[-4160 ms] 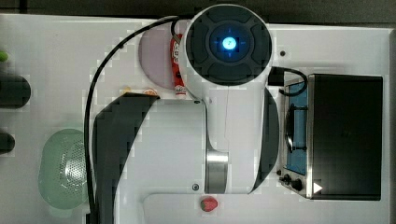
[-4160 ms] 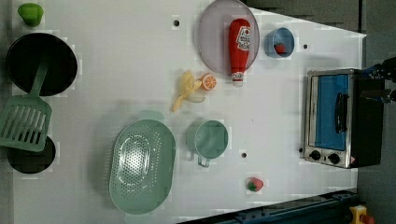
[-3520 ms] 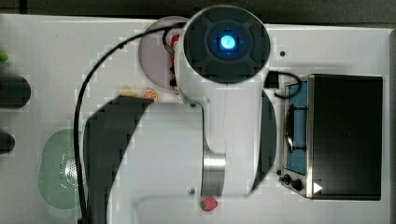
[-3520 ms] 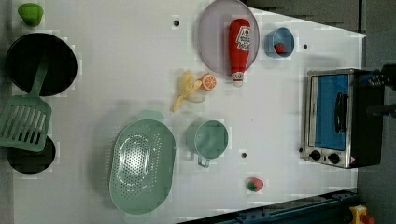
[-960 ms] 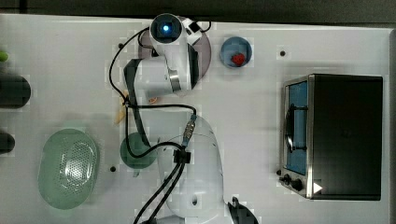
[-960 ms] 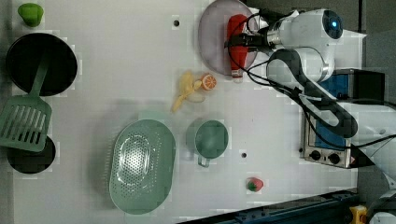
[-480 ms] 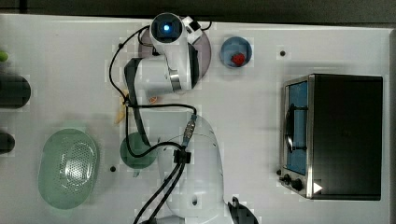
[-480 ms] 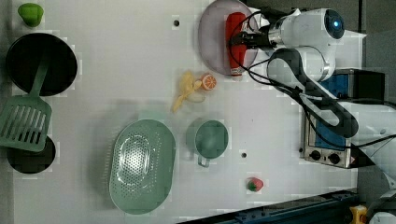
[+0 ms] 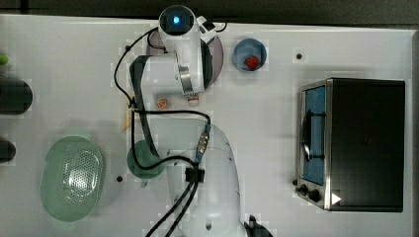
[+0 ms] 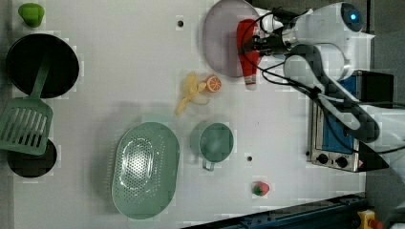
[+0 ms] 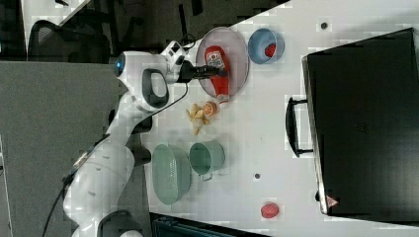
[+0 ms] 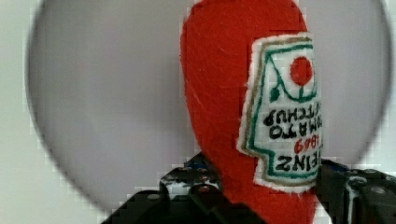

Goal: Pick ketchup from plate and place it on table.

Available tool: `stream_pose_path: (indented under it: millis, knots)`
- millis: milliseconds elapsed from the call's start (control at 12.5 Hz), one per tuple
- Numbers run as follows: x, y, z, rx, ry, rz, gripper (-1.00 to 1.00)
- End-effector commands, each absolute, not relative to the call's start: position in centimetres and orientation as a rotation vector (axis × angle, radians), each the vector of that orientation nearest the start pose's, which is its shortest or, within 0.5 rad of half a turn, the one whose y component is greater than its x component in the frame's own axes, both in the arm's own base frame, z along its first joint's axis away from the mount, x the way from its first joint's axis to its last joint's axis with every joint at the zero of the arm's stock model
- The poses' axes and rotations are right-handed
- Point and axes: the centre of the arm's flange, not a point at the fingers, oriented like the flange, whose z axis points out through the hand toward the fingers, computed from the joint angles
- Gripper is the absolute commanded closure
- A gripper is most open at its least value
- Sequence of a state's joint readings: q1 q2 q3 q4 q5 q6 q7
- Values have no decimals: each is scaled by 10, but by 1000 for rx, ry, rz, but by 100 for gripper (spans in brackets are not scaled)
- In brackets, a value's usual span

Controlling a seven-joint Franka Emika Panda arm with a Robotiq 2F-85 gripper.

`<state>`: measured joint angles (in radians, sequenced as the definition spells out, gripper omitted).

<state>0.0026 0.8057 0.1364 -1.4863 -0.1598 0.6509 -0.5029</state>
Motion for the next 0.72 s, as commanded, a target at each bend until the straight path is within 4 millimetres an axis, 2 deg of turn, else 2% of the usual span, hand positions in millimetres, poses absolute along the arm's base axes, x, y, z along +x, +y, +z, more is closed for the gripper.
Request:
stream_pose_path:
  millis: [80,240,400,560,720]
  knots:
    - [727,54,338,-3175,173,-161,-19]
    - [718,40,375,-3170,213,-185,-19]
    - [700,21,398,-3106,311,-169,-19]
    - [675,2,411,-3060,393,-140,-19]
    - [645,-15,415,-3072,437,-104,-19]
